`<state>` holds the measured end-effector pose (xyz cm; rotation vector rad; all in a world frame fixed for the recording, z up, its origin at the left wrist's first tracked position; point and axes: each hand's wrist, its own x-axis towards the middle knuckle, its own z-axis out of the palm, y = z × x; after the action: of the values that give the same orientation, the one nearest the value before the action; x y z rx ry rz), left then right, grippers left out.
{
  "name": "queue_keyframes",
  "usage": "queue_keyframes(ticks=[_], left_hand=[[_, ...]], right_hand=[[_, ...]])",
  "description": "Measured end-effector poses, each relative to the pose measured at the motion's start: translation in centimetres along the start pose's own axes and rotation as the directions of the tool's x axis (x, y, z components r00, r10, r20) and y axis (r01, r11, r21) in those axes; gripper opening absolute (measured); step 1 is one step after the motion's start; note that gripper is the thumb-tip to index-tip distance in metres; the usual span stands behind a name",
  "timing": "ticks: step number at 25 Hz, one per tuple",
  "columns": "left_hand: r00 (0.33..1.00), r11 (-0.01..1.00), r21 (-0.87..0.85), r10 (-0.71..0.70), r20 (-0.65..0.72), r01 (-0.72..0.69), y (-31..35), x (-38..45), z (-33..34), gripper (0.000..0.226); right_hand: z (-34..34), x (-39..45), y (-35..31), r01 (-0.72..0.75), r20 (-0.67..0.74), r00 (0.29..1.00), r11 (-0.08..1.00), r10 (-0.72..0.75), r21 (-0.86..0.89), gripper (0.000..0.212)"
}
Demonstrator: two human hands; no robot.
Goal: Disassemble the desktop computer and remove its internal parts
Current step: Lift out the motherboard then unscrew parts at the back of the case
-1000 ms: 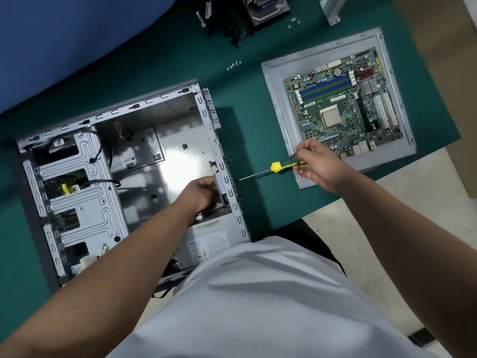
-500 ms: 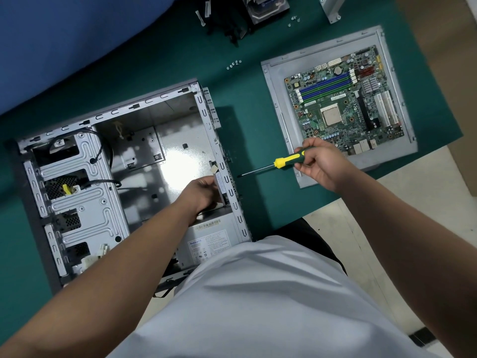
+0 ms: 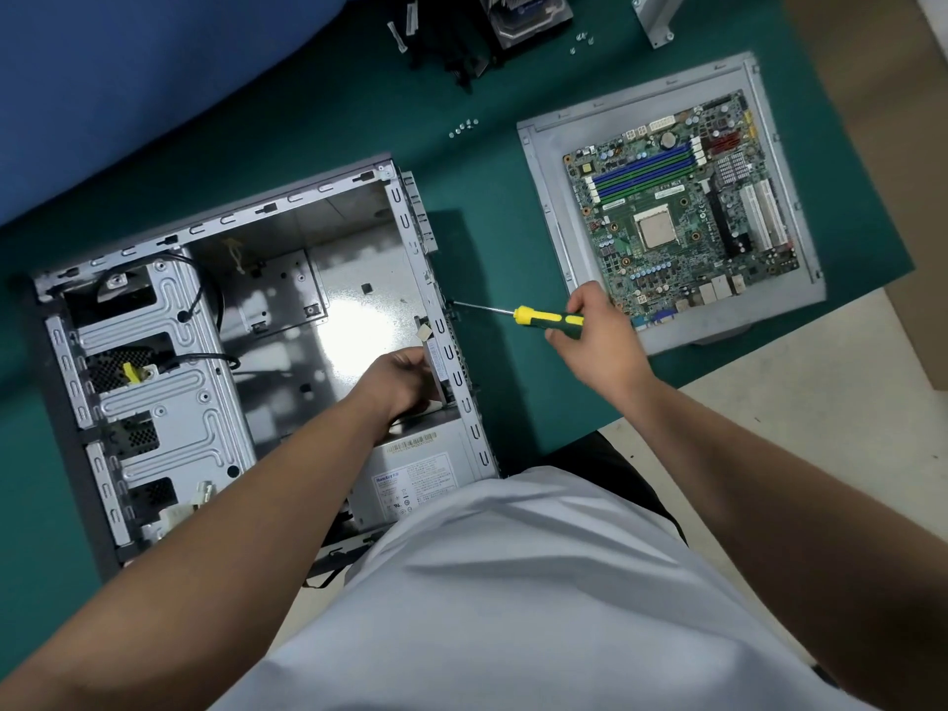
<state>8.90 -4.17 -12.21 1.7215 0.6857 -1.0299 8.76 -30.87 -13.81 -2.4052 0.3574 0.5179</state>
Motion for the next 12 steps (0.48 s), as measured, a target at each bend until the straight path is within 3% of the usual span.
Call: queue_keyframes(ticks=[3, 12], left_hand=[[1.0, 1.0, -0.008, -0.005, 0.004, 0.005, 0.0, -0.1, 0.0, 0.04], [1.0, 1.0, 0.009, -0.02, 0.002, 0.02, 0.0, 0.2, 0.1, 0.048]], right_hand=[[0.9, -0.1, -0.5, 0.169, 0.028, 0.985, 0.902, -0.172, -0.398, 0.032], [3.1, -1.2, -1.4, 0.119, 0.125, 0.99, 0.83, -0.059, -0.546, 0.04]])
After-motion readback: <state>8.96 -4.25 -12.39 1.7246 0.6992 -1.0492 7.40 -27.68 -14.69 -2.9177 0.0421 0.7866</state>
